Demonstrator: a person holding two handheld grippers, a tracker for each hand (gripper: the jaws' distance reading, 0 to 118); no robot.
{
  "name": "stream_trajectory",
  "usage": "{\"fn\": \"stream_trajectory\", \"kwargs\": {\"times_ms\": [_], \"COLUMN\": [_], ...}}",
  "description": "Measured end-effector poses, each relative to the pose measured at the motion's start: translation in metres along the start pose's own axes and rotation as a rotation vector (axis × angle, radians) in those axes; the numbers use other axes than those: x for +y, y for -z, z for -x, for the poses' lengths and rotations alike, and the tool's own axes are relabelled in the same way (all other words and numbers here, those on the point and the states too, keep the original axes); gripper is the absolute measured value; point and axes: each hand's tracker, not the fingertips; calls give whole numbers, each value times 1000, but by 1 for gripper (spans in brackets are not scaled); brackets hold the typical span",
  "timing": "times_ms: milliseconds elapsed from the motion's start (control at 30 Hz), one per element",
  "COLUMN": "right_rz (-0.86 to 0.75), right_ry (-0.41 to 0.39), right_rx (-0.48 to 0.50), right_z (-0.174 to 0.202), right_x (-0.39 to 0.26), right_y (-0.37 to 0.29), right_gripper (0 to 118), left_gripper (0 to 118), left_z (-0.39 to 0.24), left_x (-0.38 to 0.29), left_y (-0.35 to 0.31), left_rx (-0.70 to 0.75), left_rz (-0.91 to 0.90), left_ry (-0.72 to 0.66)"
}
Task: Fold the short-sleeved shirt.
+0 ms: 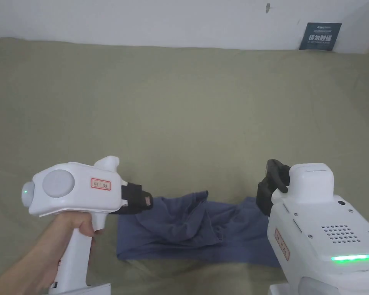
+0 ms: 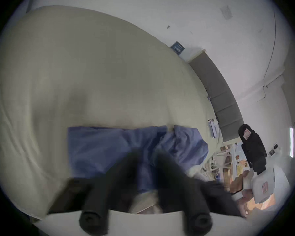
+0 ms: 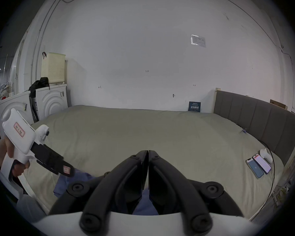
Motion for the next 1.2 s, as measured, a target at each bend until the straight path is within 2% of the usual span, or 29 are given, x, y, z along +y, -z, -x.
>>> {"fn": "stream_trajectory", "kwargs": {"times_ms": [100, 233, 367, 433, 500, 667, 767, 900, 1067, 1200], "right_rz": [6, 19, 29, 34, 40, 42, 26, -13, -75, -86], "right_ry": [-2, -8, -20, -16, -13, -9, 0, 13, 26, 21], "right_rx": [-3, -12, -21, -26, -28, -29, -28, -34, -67, -78], "right_z": [-1, -4, -9, -10, -11, -8, -7, -3, 3, 4], "right_x": [-1, -3, -6, -6, -8, -10, -6, -2, -1, 1], "right_y": [-1, 0, 2, 3, 3, 6, 7, 7, -1, -1], "right_gripper": [7, 7, 7, 7, 7, 7, 7, 7, 7, 7], "left_gripper": [2, 2, 2, 1, 1, 1, 1, 1, 1, 1], "left_z": [3, -23, -43, -44, -35, -41, -28, 2, 48, 64], "left_x": [-6, -15, -31, -39, -36, -28, -14, -5, -8, -12], "left_y": [29, 77, 123, 132, 124, 91, 41, -22, -53, -54], "left_rx": [-67, -158, -160, -124, -166, -150, -201, -133, 3, -30], "left_rz": [52, 153, 236, 200, 188, 174, 63, -36, -10, -9], "left_ry": [-40, -55, -24, 20, -61, -25, 6, -26, -56, -87]}}
